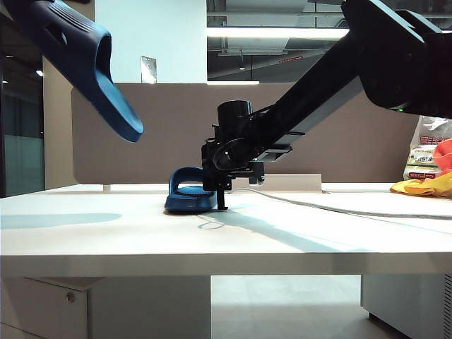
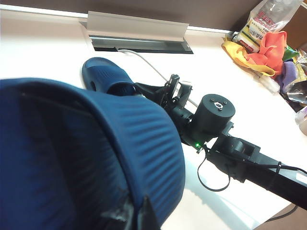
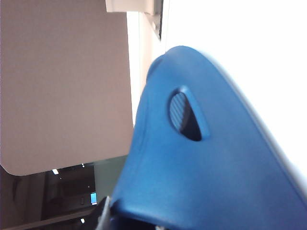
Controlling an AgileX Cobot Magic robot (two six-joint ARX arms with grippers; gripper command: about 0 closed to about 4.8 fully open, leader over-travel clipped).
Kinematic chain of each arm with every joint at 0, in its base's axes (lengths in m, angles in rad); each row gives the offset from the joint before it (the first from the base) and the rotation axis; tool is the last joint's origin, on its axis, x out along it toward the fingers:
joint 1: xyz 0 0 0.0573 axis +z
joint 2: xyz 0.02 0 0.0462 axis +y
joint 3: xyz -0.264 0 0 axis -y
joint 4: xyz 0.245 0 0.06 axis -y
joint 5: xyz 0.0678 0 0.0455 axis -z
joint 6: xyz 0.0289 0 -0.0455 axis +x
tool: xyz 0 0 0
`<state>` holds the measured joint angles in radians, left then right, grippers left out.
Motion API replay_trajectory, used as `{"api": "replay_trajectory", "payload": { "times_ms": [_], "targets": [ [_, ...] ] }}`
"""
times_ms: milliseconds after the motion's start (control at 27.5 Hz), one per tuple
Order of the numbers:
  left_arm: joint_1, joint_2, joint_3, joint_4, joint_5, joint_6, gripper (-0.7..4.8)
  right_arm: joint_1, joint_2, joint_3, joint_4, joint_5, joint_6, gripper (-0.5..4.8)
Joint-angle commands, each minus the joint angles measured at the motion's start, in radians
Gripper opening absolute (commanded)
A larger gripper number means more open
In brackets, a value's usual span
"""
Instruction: Interlock the pair of blue slippers on the table with their fronts facing up.
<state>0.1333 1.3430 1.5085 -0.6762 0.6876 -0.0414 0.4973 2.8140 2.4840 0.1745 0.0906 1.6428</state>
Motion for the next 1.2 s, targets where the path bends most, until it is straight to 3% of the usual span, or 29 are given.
{"api": "replay_trajectory", "payload": {
  "times_ms": [36, 182, 291, 400, 764, 946, 982, 1200],
  "targets": [
    [-0.001, -0.006, 0.005, 0.020, 0.005, 0.005, -0.06, -0.005, -0.002, 0.003, 0.039, 0.012, 0.003, 1.00],
    [-0.001, -0.006, 0.005, 0.020, 0.005, 0.005, -0.06, -0.014, -0.002, 0.003, 0.063, -0.019, -0.006, 0.51],
    [-0.001, -0.006, 0.005, 0.020, 0.005, 0.005, -0.06, -0.015, -0.002, 0.003, 0.071, -0.023, -0.019, 0.54],
    [-0.001, -0.006, 0.005, 0.019, 0.005, 0.005, -0.06, -0.015, -0.002, 0.003, 0.090, -0.016, -0.011, 1.04],
    [-0.001, -0.006, 0.005, 0.019, 0.005, 0.005, -0.06, -0.047, 0.002, 0.003, 0.054, 0.066, 0.028, 1.60],
    [-0.001, -0.006, 0.005, 0.020, 0.005, 0.005, -0.06, -0.074, 0.023, 0.003, 0.040, 0.012, 0.030, 0.77],
    [-0.001, -0.006, 0.005, 0.020, 0.004, 0.005, -0.06, -0.075, 0.026, 0.003, 0.039, -0.005, 0.028, 0.39],
    [-0.001, -0.006, 0.005, 0.019, 0.004, 0.005, -0.06, -0.073, 0.027, 0.003, 0.049, -0.062, 0.025, 0.07]
  ]
}}
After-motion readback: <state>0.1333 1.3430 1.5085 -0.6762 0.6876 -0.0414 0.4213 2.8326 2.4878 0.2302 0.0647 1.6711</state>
